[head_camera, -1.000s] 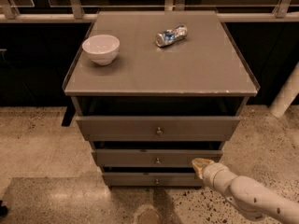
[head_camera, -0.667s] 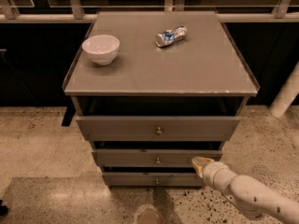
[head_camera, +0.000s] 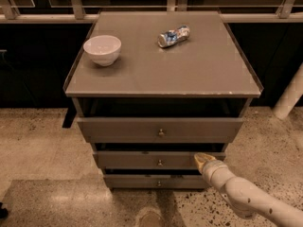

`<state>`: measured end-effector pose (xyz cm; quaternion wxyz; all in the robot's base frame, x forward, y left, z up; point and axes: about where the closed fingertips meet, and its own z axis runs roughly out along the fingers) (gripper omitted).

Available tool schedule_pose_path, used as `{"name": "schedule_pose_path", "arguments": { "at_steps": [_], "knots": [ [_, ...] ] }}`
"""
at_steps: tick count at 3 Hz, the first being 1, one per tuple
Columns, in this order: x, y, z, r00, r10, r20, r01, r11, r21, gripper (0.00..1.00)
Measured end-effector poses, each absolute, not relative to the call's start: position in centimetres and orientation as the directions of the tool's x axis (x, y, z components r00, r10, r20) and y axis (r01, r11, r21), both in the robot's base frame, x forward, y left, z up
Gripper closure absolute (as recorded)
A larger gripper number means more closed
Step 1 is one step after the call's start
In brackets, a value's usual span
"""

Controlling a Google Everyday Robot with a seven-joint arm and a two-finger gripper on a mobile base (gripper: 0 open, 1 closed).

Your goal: Open middle drawer

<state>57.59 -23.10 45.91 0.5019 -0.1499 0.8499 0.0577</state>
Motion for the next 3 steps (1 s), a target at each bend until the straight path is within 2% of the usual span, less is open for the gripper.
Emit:
{"name": "schedule_pose_path", "arguments": {
  "at_steps": [1,3],
  "knots": [
    [60.7,-23.6,44.5,-0.425,-0.170,-0.889,-0.272,0.961,-0.054,1.00],
    [61.8,-23.8,44.3,-0.427,-0.163,-0.890,-0.259,0.964,-0.052,1.00]
  ]
}}
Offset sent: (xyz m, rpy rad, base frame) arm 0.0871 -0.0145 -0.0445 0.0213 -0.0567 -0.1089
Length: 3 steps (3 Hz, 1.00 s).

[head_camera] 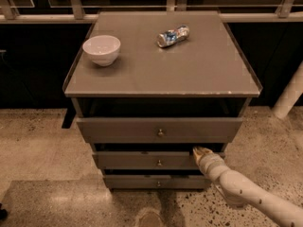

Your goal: Open middle drawer

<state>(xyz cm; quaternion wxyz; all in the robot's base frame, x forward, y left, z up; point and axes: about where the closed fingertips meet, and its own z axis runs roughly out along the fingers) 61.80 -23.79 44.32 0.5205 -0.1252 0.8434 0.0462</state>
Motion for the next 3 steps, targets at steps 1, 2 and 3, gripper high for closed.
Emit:
{"name": "schedule_pose_path", "arguments": {
  "at_steps": [1,2,3],
  "knots": [
    [62.3,-23.8,44.2,-0.431,-0.164,-0.887,-0.256,0.965,-0.054,1.00],
    [63.8,-24.1,44.0,-0.441,-0.166,-0.882,-0.241,0.968,-0.062,1.00],
    [63.8,-24.1,44.0,-0.441,-0.166,-0.882,-0.241,0.968,-0.062,1.00]
  ]
}}
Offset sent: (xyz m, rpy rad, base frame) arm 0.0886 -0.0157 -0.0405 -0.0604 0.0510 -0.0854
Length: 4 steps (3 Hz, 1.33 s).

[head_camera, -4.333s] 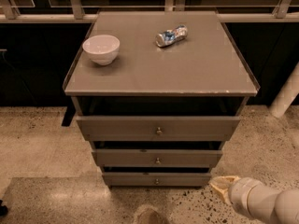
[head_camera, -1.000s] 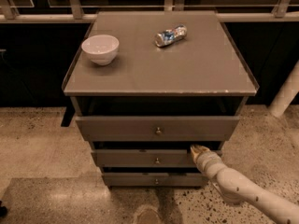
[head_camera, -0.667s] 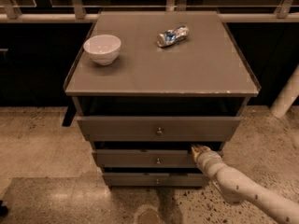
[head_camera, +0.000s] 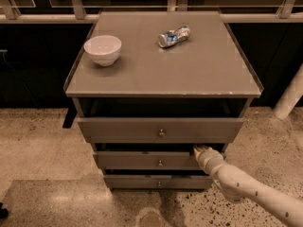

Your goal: Open middle drawer

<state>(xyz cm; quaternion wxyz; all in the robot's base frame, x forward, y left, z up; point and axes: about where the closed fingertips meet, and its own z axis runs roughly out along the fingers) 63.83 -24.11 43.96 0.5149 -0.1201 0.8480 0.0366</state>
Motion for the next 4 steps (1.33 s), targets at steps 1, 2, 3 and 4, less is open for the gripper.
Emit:
{"name": "schedule_pose_path", "arguments": {
  "at_steps": [1,2,3,4],
  "knots": [
    [63.5,-24.1,43.3,-0.478,-0.181,-0.859,-0.254,0.965,-0.061,1.00],
    [63.5,-24.1,43.7,-0.479,-0.181,-0.859,-0.254,0.965,-0.061,1.00],
    [62.9,-22.8,43.6,-0.507,-0.185,-0.842,-0.286,0.958,-0.038,1.00],
    [60.6,-20.0,43.3,-0.587,-0.200,-0.784,-0.345,0.938,0.019,1.00]
  ]
}}
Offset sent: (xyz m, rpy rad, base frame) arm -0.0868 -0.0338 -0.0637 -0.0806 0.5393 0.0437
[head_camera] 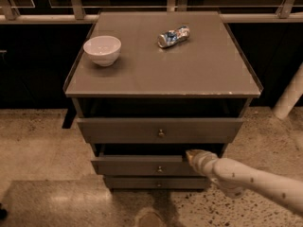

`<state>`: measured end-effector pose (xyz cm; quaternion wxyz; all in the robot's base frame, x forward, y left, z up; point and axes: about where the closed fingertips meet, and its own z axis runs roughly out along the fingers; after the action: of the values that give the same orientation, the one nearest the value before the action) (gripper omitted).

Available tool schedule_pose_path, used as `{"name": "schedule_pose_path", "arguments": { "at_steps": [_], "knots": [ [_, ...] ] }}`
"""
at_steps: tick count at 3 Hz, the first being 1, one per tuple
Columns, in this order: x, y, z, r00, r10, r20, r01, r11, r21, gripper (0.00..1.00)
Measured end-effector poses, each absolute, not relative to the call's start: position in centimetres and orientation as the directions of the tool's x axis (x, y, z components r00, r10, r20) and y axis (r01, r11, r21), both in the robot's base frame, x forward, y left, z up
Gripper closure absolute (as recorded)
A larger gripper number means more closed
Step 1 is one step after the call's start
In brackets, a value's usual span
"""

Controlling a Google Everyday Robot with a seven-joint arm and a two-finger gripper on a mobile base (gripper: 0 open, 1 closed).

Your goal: Open middle drawer

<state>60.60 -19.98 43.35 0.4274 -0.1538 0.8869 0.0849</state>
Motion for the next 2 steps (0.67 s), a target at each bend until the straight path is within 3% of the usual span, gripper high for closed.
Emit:
{"name": "schedule_pose_path", "arguments": {
  "at_steps": [2],
  "knots": [
    [58.6,-21.5,42.5,-0.647,-0.194,-0.737,-0.324,0.945,0.036,1.00]
  ]
}}
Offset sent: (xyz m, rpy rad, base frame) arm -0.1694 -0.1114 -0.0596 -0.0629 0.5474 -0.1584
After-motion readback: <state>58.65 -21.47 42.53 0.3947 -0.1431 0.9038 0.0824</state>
